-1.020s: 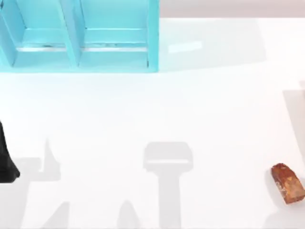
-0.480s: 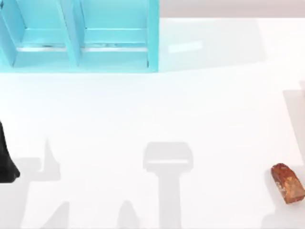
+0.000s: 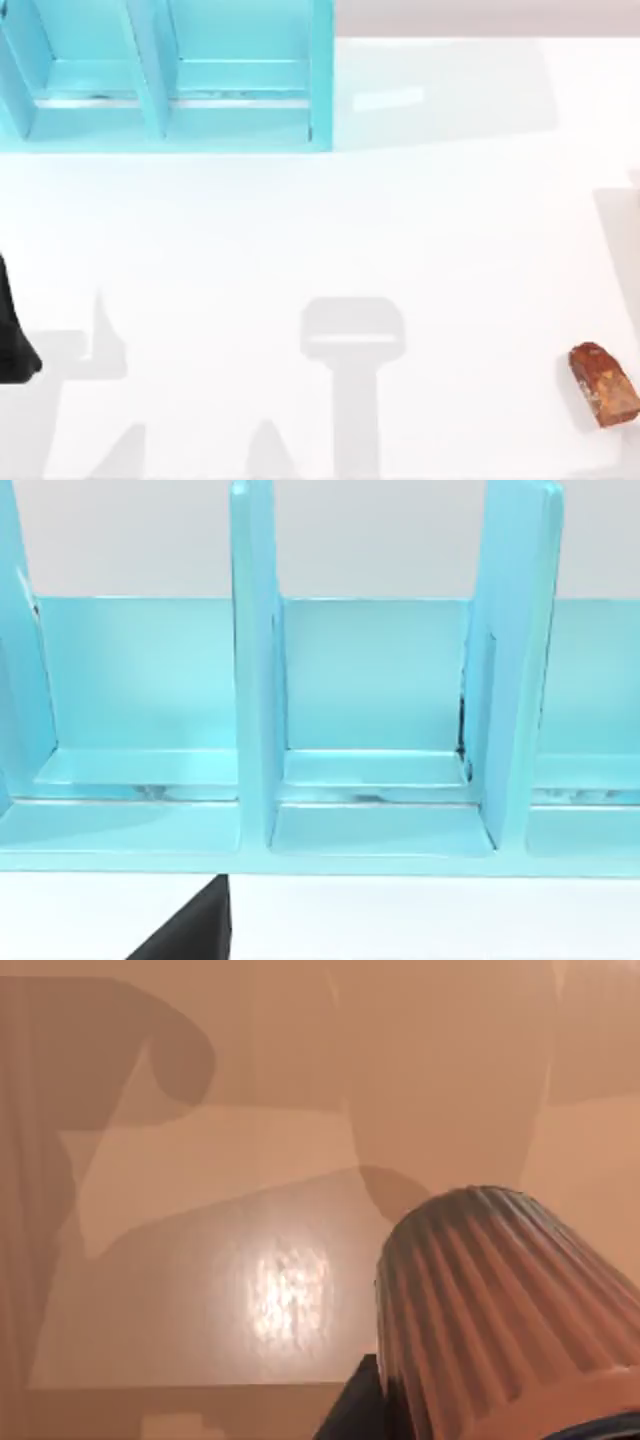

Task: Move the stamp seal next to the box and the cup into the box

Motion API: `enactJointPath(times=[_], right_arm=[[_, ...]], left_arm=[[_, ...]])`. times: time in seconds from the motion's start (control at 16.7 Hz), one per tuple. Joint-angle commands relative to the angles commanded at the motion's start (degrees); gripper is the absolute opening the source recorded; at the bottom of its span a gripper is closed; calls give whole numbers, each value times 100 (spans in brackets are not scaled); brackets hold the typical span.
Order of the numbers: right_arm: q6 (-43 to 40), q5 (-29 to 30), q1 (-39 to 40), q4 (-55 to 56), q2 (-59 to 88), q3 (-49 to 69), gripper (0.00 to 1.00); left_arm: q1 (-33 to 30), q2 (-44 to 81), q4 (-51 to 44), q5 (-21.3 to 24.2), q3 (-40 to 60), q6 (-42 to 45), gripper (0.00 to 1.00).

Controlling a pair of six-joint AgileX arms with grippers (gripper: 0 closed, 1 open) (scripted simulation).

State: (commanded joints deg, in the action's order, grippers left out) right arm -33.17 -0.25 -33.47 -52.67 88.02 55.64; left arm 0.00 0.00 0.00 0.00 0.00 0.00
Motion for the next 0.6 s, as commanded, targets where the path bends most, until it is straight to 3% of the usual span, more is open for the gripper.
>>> enactJointPath(times=[0.36, 0.6], right_arm=[[12, 112, -19, -122, 30, -151, 0], [12, 112, -19, -122, 30, -151, 30]], left_arm=[[0, 0, 0, 0, 0, 0, 100], [0, 0, 0, 0, 0, 0, 100]])
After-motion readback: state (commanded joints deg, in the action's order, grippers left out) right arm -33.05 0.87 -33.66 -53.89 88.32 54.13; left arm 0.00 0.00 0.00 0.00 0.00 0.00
